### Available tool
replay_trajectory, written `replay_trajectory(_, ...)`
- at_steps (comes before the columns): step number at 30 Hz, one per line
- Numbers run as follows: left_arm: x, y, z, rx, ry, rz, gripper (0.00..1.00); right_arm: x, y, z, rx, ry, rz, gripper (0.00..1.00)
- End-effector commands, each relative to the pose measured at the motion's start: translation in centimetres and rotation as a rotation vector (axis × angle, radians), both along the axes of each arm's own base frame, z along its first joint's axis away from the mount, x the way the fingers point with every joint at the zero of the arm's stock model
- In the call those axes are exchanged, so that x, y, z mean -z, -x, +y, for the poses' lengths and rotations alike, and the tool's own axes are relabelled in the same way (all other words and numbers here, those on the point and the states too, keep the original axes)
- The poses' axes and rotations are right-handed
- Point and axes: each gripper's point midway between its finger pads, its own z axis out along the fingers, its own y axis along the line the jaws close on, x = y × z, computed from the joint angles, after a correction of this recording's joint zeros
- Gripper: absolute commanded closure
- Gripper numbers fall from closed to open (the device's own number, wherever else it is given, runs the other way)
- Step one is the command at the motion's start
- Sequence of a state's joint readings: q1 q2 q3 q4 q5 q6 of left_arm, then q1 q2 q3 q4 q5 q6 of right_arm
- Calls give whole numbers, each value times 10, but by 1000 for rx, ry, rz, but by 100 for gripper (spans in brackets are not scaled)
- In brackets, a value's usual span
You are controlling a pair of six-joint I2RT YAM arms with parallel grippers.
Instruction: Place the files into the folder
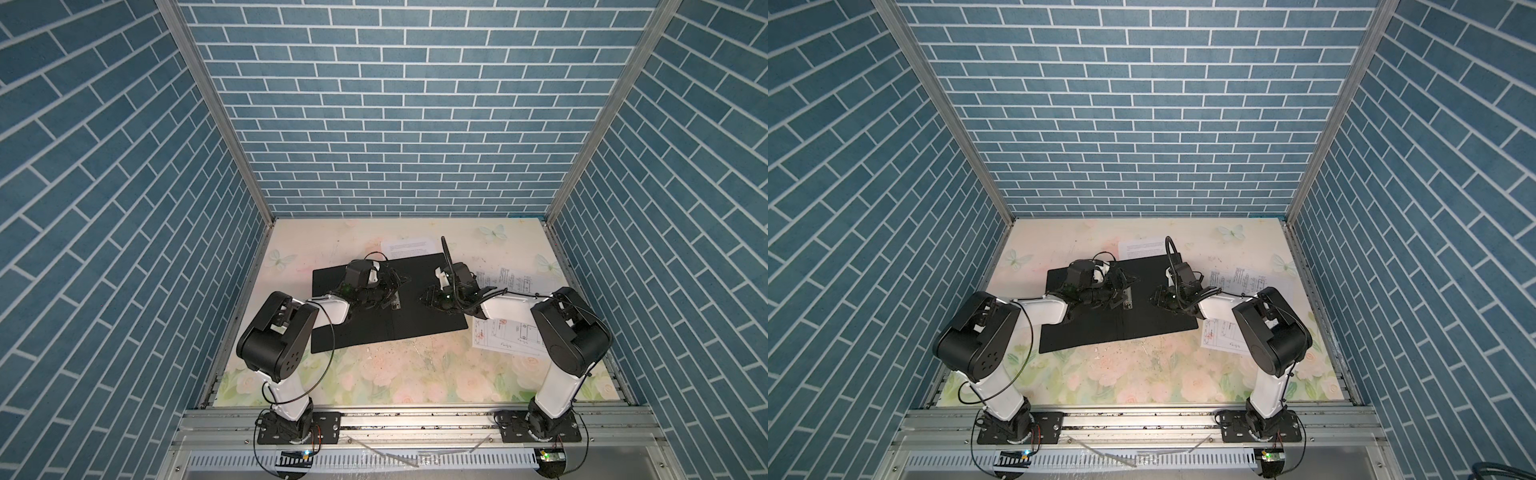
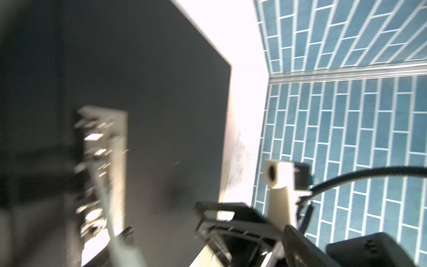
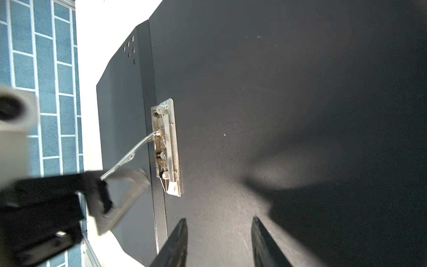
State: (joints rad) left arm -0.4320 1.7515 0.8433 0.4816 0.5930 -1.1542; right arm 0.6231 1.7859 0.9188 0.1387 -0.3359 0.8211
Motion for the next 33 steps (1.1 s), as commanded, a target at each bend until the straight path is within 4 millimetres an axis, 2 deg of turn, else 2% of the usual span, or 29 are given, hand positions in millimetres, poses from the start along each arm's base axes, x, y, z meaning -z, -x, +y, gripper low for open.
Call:
replay_trajectory(1,-15,-18,-6,24,0,-47,1,9,2,-7,1,36,11,55)
replay_trajectory(10,1,-61,4,31,-63,-41,0,10,1,-12,12,56,24,55)
replay_trajectory(14,2,-66,1,55,-64,-39,0,9,-2,-15,16,77,28,55)
replay_trajectory(22,-11,-43,27,-4,-141,-57,0,13,-6,-13,1,86,48,54)
replay_trajectory(33,14,12,57,-46,-228,30,0,21,-7,-13,-10,84,67,54)
